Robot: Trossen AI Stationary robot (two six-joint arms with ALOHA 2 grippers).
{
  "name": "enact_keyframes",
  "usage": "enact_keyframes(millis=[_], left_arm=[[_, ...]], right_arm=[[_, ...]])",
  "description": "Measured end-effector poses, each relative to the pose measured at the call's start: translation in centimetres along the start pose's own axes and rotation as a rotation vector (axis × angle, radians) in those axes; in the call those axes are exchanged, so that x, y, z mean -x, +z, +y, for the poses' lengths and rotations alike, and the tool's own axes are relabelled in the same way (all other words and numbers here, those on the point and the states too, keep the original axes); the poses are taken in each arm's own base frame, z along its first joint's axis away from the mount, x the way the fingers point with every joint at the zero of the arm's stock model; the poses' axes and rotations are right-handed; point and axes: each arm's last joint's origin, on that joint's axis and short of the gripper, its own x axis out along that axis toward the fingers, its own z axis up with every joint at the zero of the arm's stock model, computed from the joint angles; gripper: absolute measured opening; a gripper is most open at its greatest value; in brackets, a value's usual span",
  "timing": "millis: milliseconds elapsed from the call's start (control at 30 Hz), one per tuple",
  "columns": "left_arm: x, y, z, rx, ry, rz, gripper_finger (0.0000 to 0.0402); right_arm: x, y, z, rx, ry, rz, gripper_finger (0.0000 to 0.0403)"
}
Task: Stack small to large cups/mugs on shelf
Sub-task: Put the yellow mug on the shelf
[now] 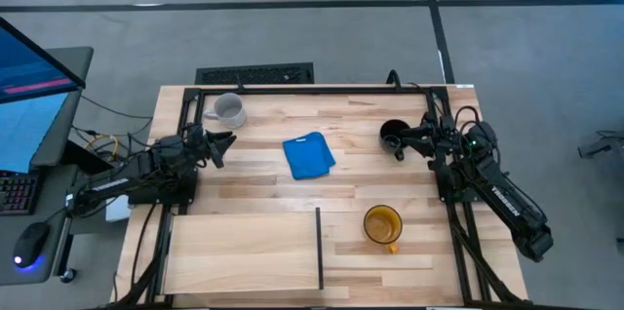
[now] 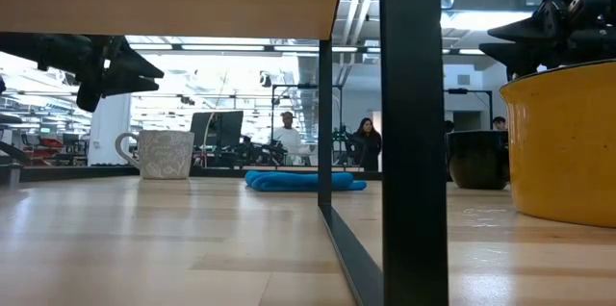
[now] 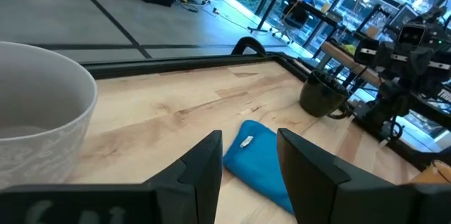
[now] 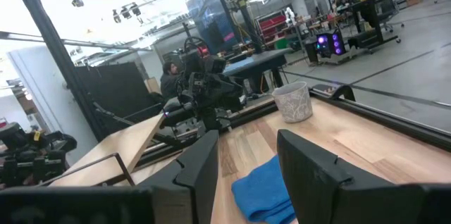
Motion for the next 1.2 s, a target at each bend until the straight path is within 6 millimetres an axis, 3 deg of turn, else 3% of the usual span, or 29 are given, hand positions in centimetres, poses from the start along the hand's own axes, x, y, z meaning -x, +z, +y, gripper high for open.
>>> enact_keyframes(millis=[567, 833, 1200], left_arm=[[0.01, 0.08, 0.12, -0.199, 0.045, -0.022, 0.0127], [0.05, 0.27, 0.44, -0.182, 0.160, -0.078, 0.0127], [0.05, 0.26, 0.44, -0.172, 0.160, -0.078, 0.0127]], right_arm=[[0.00, 0.00, 0.00, 0.000, 0.001, 0.000, 0.0169], [0.00, -0.01, 0.00, 0.000, 0.000, 0.000, 0.0169], [0.00, 0.00, 0.00, 0.000, 0.000, 0.000, 0.0169]])
